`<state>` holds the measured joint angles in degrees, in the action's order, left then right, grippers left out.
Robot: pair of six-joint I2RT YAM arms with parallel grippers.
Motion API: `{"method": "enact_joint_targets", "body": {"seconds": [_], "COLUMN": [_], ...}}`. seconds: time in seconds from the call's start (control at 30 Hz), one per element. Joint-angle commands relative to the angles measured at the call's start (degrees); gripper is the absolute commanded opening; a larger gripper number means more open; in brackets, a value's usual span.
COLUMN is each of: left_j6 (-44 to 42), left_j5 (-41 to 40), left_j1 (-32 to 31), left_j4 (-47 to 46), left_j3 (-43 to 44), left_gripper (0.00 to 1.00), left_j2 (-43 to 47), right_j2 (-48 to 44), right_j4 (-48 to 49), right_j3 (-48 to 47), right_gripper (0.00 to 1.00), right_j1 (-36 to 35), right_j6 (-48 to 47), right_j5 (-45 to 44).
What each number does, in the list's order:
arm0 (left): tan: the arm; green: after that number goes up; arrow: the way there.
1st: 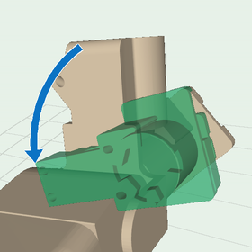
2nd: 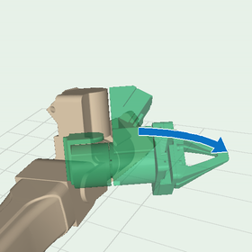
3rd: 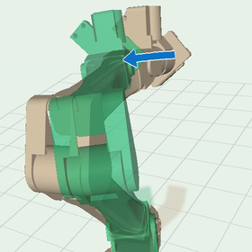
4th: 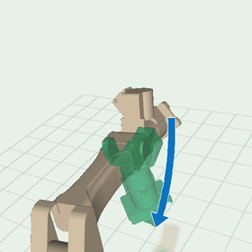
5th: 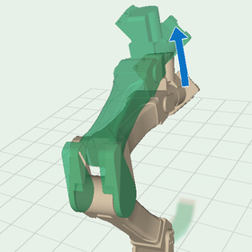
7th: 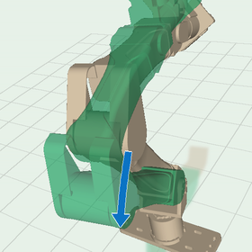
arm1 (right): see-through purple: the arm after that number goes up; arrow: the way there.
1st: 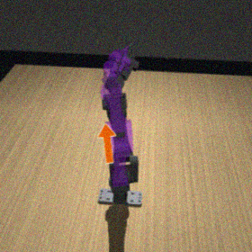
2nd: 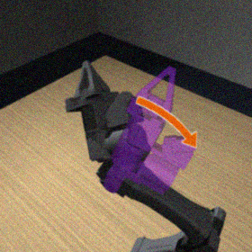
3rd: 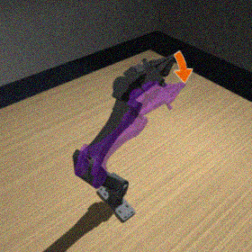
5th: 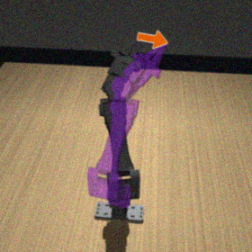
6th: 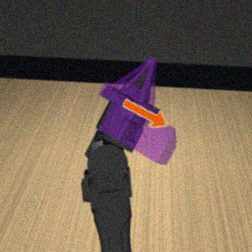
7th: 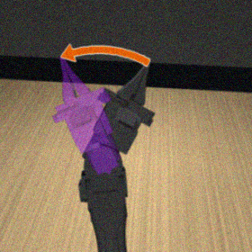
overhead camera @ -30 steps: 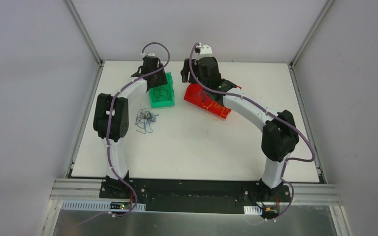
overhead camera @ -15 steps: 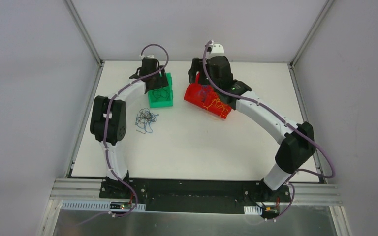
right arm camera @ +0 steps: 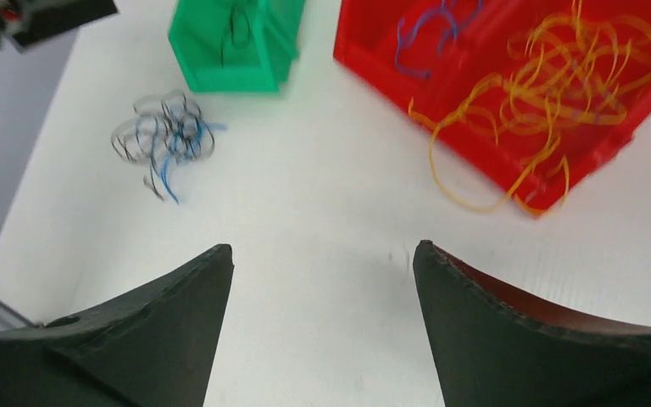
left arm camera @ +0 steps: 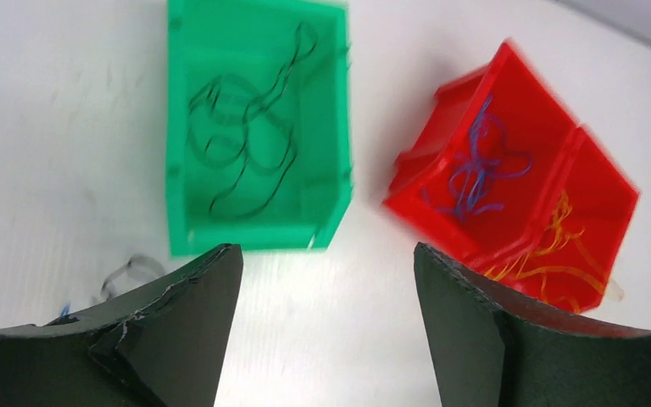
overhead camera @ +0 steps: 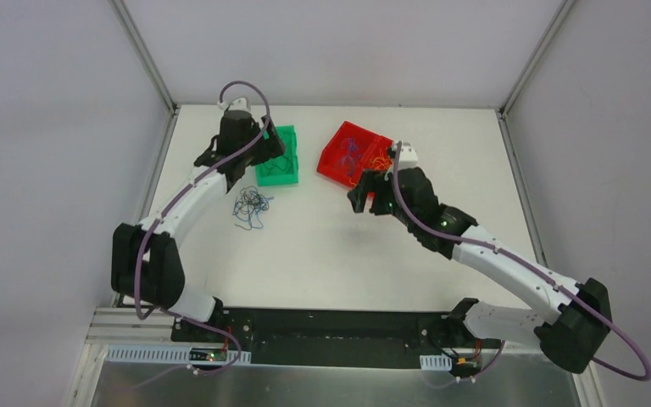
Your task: Untangle the cables
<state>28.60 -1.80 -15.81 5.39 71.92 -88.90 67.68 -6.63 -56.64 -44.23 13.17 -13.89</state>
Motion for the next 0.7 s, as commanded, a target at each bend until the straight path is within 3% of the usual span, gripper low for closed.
{"method": "enact_joint_targets", "body": {"seconds": [0.0,0.1,0.27,0.37,0.57,0.63,0.67], "left_j6": [3.56,3.77,4.31,-0.39,-6.77,-7.07,-7.23], "left_j5": [-3.51,-7.82,-14.56,-14.23,-17.95,-17.54,-17.27], "left_j1": [-0.01,-0.07,-0.39,-0.36,-0.27,-0.27,-0.27], "left_j4": [1.3,1.29,-2.2,-8.27,-5.56,-4.9,-4.13], "left_j3": [-14.64,-22.65,-30.45,-33.49,-29.04,-28.52,-28.17], "left_gripper": [0.77,0.77,0.75,0.75,0.75,0.7,0.62], "left_j2": [12.07,18.91,26.47,24.87,16.97,15.98,15.74], "right_j2": [-7.28,-9.38,-7.74,-5.27,-4.96,-5.84,-6.28], "right_j4": [3.7,5.68,7.13,7.26,6.95,6.96,7.0], "right_j3": [11.07,13.09,13.54,13.38,13.13,13.49,13.69], "right_gripper": [0.82,0.82,0.82,0.82,0.82,0.82,0.82], "right_j1": [-2.15,-2.76,-5.66,-6.11,-6.33,-6.36,-6.32], "right_j6": [3.67,4.86,3.84,3.01,1.79,1.68,1.62], "right_j5": [1.04,5.97,3.2,3.39,2.22,1.99,1.93]}}
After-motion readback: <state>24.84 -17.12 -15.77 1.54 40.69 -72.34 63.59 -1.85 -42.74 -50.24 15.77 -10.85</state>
